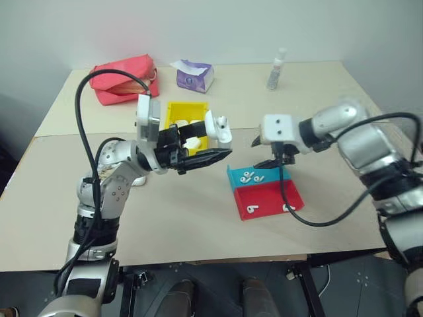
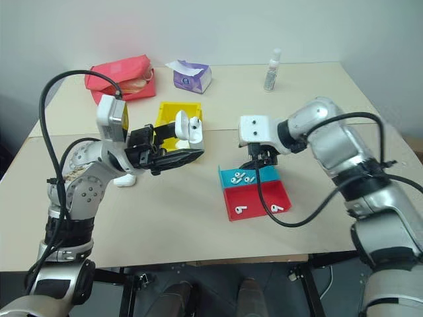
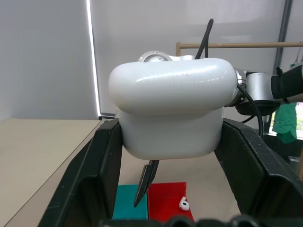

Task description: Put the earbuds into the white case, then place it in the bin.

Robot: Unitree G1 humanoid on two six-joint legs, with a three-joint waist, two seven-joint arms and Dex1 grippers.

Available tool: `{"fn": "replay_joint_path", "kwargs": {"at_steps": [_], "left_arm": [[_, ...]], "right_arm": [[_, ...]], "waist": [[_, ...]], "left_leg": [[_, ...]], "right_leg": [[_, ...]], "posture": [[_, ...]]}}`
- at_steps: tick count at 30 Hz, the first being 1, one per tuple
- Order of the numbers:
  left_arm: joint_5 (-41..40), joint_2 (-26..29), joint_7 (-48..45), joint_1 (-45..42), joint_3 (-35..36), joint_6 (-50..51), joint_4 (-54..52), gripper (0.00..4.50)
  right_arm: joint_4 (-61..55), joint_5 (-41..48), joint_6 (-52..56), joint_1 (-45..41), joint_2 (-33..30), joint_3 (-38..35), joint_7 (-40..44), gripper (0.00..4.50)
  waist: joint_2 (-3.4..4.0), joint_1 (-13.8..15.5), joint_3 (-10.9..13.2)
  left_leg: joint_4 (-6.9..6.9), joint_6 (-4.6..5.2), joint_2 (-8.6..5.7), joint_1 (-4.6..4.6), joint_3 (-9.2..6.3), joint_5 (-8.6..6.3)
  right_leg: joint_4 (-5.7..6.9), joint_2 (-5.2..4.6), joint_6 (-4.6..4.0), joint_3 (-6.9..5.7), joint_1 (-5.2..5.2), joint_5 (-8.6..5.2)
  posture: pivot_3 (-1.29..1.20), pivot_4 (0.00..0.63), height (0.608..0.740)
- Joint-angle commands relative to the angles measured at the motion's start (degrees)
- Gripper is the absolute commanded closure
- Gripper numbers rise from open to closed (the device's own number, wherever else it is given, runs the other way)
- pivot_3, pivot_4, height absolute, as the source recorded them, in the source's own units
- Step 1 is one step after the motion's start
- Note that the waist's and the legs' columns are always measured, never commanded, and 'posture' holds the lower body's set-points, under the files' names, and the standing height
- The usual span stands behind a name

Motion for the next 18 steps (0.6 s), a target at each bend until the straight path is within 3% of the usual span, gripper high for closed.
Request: {"fn": "replay_joint_path", "kwargs": {"at_steps": [1,2,10,18], "left_arm": [[-1.5,0.5,1.6,0.8,1.9,-0.5,-3.6,1.73],[-1.5,0.6,1.9,1.1,2.0,-0.6,-3.9,1.73],[-2.3,1.7,3.8,3.1,3.0,-0.2,-6.5,1.73],[-3.2,3.0,5.0,4.1,3.3,-0.1,-7.8,1.73]], "right_arm": [[8.6,-4.0,-8.4,-3.6,2.2,0.1,3.6,2.54],[10.8,-4.9,-9.7,-4.2,3.2,0.2,4.0,2.81],[25.7,-13.1,-21.2,-7.6,9.5,0.6,3.0,2.81],[32.5,-17.4,-28.5,-8.8,12.7,0.0,1.1,2.81]], "waist": [[0.0,0.1,0.0],[0.0,0.1,0.0],[0.01,0.0,0.0],[0.02,-0.2,0.0]], "left_leg": [[0.01,-0.01,0.0,-0.01,0.0,0.0],[0.02,-0.01,-0.02,-0.01,-0.03,0.0],[0.02,-0.04,-0.02,0.0,-0.04,0.01],[0.03,-0.08,-0.01,0.01,-0.06,0.04]], "right_leg": [[-0.01,0.0,0.0,0.0,0.0,0.0],[0.0,-0.02,0.0,-0.02,0.02,0.0],[0.01,-0.03,0.0,-0.03,-0.01,0.0],[0.04,-0.01,0.0,-0.02,-0.02,0.0]], "posture": [[0.0,0.15,0.74],[0.0,0.15,0.74],[0.0,0.15,0.74],[0.0,0.15,0.74]]}}
